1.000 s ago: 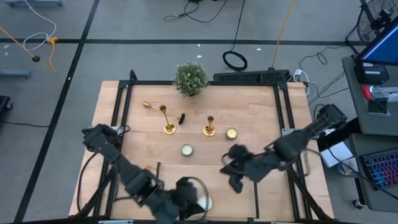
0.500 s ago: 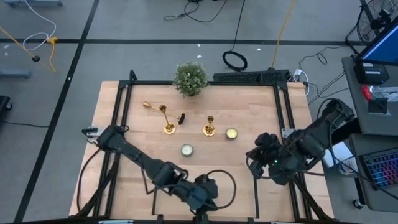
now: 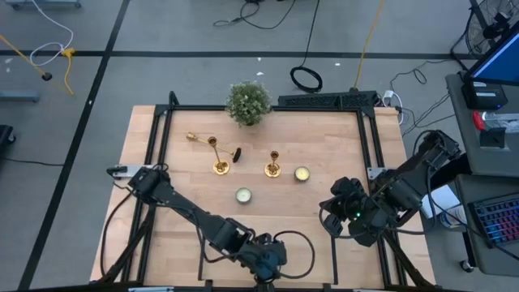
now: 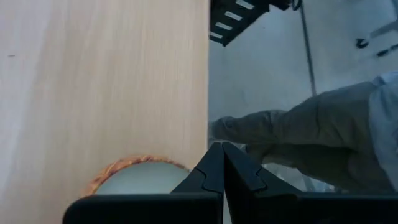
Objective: Pick & Place candle stick holders
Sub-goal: Put the yellow scented candle on the shelf
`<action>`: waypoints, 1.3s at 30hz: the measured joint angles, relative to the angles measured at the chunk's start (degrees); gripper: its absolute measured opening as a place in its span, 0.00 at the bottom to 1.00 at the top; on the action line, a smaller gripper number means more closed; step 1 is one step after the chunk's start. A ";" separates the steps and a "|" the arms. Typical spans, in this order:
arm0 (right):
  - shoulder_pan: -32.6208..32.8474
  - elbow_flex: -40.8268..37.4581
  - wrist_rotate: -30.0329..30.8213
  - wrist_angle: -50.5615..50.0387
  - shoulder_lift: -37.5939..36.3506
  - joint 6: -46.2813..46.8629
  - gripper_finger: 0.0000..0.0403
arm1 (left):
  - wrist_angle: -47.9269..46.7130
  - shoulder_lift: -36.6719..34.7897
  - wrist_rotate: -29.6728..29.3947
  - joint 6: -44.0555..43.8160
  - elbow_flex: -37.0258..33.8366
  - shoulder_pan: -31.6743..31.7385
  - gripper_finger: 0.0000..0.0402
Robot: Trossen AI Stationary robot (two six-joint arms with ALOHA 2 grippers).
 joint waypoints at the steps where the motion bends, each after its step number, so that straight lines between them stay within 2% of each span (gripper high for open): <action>1: 0.07 0.00 -0.02 0.11 0.00 0.00 0.00 | -0.40 -0.03 -0.47 -0.01 0.00 -0.10 0.00; 14: 0.20 -0.02 0.07 1.29 0.00 -0.59 0.00 | -5.86 -0.32 -2.19 -4.60 0.02 -2.43 0.00; 21: 0.20 -0.02 0.13 2.89 0.00 -1.93 0.00 | -5.09 -0.53 -8.13 -2.62 5.53 -3.81 0.00; 25: 0.20 -0.02 0.49 2.95 0.00 -1.93 0.00 | -5.57 -0.55 -12.10 1.52 9.35 -1.91 0.00; 33: 0.20 -0.02 1.60 3.75 0.00 -1.93 0.00 | -11.59 -0.04 -10.64 5.62 9.75 4.86 0.00; 39: 0.20 -0.04 1.60 3.73 0.00 -2.30 0.00 | -14.82 -0.04 -7.73 6.47 9.73 6.23 0.00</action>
